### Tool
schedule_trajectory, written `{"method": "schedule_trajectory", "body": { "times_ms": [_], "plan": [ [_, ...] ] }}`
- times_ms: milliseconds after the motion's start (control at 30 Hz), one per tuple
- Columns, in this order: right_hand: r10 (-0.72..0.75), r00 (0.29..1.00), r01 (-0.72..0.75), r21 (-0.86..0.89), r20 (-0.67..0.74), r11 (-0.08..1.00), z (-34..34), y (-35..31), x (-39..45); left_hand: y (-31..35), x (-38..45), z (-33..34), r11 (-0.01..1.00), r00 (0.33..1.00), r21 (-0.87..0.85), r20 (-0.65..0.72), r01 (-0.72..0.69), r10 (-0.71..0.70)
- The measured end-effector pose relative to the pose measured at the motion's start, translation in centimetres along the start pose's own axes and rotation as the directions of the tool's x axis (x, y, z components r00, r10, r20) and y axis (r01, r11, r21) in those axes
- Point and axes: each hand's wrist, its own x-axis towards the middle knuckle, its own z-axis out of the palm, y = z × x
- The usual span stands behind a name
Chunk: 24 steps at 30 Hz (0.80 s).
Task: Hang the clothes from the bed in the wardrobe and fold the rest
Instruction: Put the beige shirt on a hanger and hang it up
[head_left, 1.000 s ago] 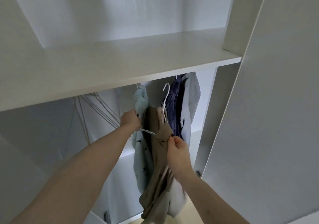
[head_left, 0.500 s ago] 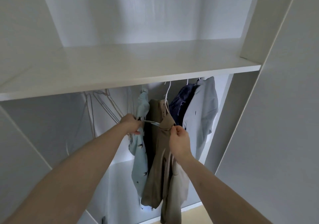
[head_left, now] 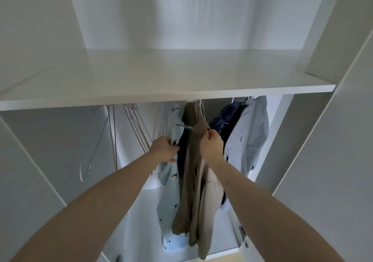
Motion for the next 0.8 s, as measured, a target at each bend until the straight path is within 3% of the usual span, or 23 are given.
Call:
{"method": "schedule_trajectory", "body": {
  "times_ms": [367,600,800],
  "plan": [
    [0.099,0.991,-0.088,-0.127,0.088,0.988,0.9,3.1,3.3,0.3,0.6,1.3,0.999,1.0,0.049,-0.021,0.011,-0.01],
    [0.077,0.98,-0.069,-0.053,0.182,0.996,-1.6,5.4,1.5,-0.3,-0.8,3.0,0.985,0.999,0.172,-0.032,-0.008,0.014],
    [0.131,0.984,-0.118,-0.114,0.118,0.986,-3.8,6.2,3.5,0.8,-2.3,5.2,0.995,0.997,0.093,-0.057,-0.044,0.049]
  ]
}}
